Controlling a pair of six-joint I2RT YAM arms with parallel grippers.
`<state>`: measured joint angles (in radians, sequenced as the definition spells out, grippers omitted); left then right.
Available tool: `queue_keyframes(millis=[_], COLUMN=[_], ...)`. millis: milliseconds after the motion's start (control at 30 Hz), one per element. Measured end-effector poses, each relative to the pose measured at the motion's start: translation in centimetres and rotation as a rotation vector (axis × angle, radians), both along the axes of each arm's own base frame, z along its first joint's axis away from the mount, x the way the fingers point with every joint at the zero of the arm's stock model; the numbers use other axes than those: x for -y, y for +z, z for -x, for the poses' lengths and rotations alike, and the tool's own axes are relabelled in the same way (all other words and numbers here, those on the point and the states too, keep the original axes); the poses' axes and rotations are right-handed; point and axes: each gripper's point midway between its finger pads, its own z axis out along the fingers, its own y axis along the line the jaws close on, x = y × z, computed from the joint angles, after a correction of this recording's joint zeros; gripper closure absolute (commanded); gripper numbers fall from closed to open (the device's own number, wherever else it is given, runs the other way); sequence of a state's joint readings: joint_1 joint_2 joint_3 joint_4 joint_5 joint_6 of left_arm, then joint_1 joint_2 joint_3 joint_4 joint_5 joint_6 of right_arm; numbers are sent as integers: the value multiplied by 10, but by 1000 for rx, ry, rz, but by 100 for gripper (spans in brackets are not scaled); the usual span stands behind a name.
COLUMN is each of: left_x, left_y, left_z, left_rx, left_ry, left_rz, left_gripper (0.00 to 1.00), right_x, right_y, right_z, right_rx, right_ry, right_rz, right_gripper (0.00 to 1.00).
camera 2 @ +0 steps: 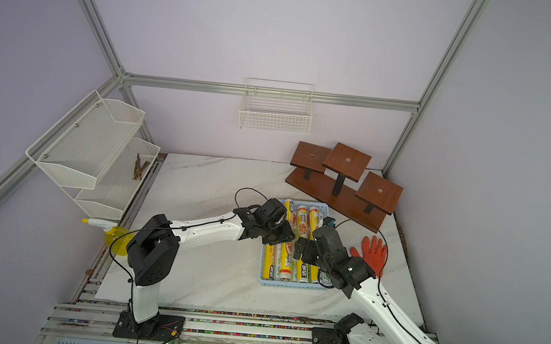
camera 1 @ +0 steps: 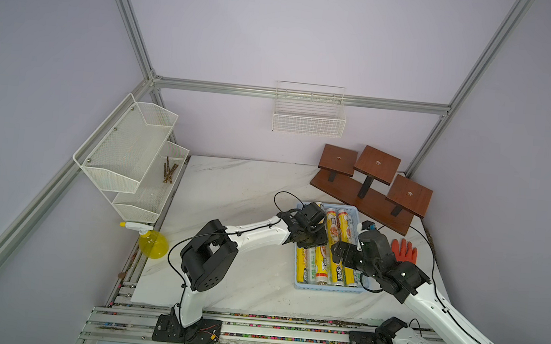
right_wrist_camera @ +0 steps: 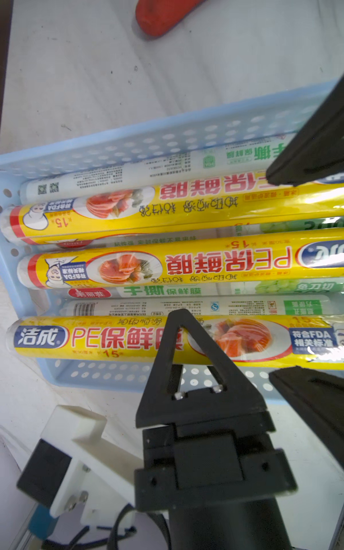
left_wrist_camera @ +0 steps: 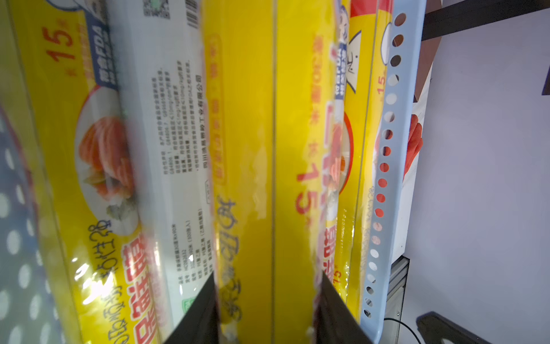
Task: Put the plastic wrap into the basket
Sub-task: Place the plastic wrap in the basket.
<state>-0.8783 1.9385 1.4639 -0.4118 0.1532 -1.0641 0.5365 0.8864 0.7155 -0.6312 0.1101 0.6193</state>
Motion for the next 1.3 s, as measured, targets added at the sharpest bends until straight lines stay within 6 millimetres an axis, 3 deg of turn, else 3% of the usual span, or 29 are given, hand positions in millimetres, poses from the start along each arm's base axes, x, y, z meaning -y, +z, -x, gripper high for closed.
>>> queue_keyframes(millis=[400,767,1300], left_x=[2,4,3], left_y=[-18,-21,-21], left_z=[-1,-1,4], left_rx=[-20,-26,-33], left_ry=[-1,-5,-13], left_rz=[-26,-30,-62], left_gripper=[63,49,55], right_x=[-3,-3,4], right_y=[-3,-7,-7], right_z=[1,1,0], right_rx=[10,5,22], right_ry=[13,12,-16], right_rz=[-21,-17,3], right_gripper=[1,1,1])
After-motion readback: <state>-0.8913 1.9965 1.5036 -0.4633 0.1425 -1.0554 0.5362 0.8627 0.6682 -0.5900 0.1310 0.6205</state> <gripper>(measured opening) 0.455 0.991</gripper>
